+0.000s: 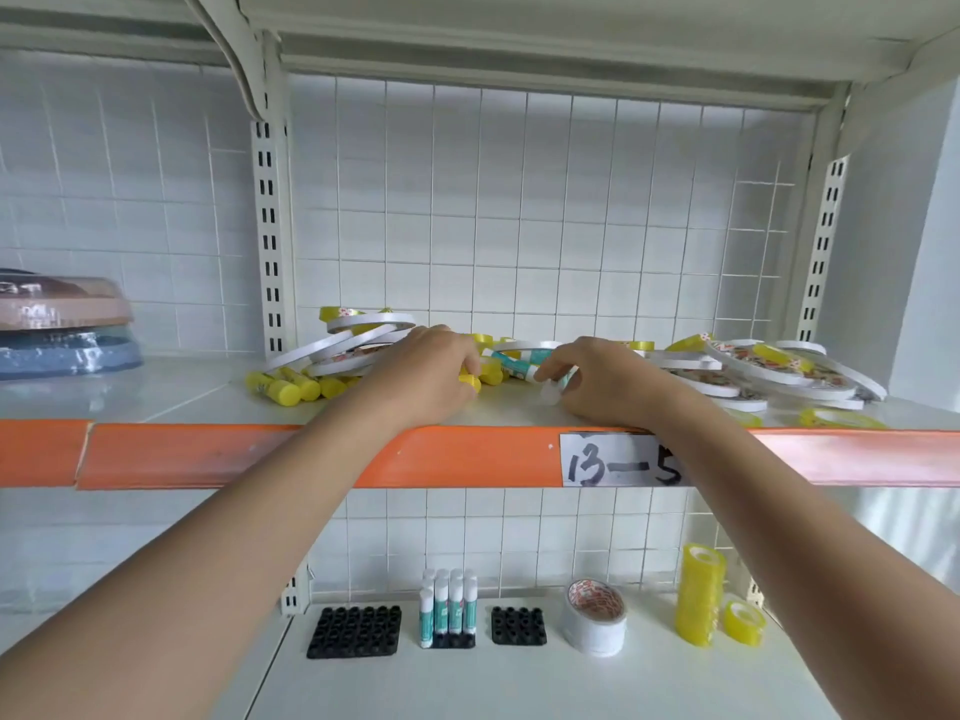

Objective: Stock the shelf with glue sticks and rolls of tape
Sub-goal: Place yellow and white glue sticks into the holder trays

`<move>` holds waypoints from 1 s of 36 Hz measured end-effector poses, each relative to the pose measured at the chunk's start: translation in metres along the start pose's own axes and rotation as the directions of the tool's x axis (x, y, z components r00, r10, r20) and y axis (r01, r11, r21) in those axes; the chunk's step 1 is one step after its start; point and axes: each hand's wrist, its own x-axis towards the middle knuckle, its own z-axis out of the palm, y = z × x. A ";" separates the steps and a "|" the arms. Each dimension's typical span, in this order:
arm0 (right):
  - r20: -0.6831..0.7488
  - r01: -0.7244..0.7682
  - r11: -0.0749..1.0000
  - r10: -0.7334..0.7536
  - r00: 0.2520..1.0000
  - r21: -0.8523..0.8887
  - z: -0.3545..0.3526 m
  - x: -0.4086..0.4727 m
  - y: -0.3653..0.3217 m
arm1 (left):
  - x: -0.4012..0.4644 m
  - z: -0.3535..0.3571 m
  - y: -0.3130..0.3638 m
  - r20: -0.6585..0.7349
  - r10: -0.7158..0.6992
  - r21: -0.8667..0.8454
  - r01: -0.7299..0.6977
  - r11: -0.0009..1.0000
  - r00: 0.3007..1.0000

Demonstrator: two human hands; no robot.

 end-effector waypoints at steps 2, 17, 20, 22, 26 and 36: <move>0.005 0.011 1.000 -0.010 1.000 -0.026 0.000 0.000 -0.001 | -0.002 -0.001 0.002 -0.021 0.019 -0.092 -0.021 0.996 1.000; -0.272 0.175 0.982 -0.150 0.950 0.069 0.004 0.005 -0.003 | -0.012 -0.011 0.014 -0.336 0.154 -0.208 -0.233 0.950 0.929; -0.411 0.249 0.968 -0.223 0.884 0.010 -0.001 -0.006 -0.012 | -0.018 -0.020 0.017 -0.426 0.143 -0.241 -0.265 0.934 0.893; -0.494 0.300 0.954 -0.273 0.825 -0.027 -0.004 -0.015 -0.017 | -0.024 -0.028 0.019 -0.487 0.132 -0.269 -0.292 0.918 0.863; -0.602 0.364 0.931 -0.306 0.738 -0.027 -0.008 -0.042 -0.031 | -0.047 -0.047 0.033 -0.584 0.094 -0.373 -0.369 0.851 0.807; -0.691 0.407 0.913 -0.317 0.650 -0.035 0.014 -0.131 -0.062 | -0.141 -0.028 0.049 -0.561 0.074 -0.577 -0.453 0.679 0.824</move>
